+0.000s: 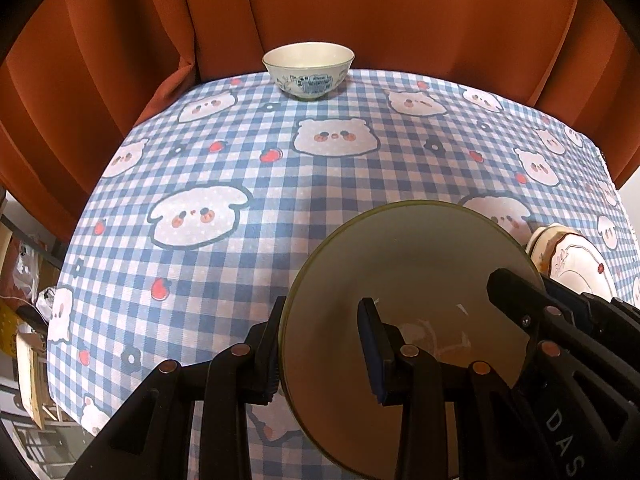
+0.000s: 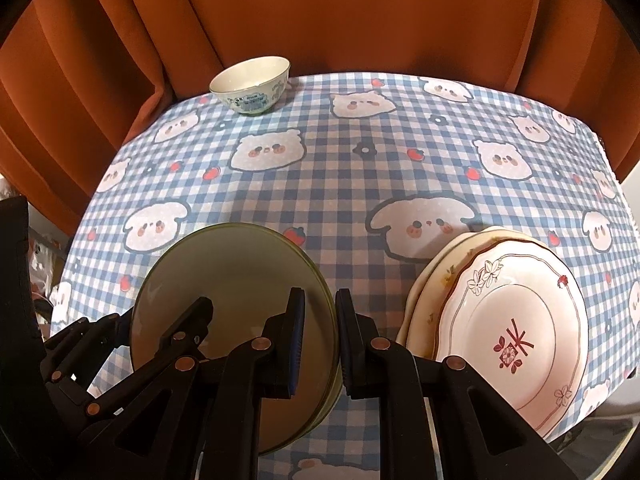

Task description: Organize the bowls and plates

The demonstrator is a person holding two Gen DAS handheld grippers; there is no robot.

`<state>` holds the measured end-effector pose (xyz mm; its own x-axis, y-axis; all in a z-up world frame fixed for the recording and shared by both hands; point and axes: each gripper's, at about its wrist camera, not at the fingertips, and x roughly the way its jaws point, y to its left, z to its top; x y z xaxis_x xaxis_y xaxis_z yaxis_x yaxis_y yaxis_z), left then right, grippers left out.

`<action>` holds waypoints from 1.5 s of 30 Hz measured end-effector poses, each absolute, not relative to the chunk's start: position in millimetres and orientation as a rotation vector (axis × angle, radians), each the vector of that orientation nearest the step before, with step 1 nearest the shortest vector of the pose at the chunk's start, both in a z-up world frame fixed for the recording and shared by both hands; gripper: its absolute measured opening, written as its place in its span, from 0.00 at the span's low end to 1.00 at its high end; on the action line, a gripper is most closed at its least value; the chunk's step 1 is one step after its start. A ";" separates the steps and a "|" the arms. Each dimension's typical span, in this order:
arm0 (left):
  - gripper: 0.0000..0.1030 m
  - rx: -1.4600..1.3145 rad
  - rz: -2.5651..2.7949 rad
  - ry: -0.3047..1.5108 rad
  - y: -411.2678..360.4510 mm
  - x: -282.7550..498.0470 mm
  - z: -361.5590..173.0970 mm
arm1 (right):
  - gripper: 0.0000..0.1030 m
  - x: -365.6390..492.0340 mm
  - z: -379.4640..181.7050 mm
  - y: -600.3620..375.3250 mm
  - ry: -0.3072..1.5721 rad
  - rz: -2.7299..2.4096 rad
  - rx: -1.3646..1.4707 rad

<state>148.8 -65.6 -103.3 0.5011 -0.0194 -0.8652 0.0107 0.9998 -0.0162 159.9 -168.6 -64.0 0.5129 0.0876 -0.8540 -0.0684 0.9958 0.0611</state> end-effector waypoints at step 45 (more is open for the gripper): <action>0.72 -0.016 -0.088 0.986 -65.2 135.1 -92.6 | 0.58 149.8 -64.1 -167.3 0.972 0.117 0.048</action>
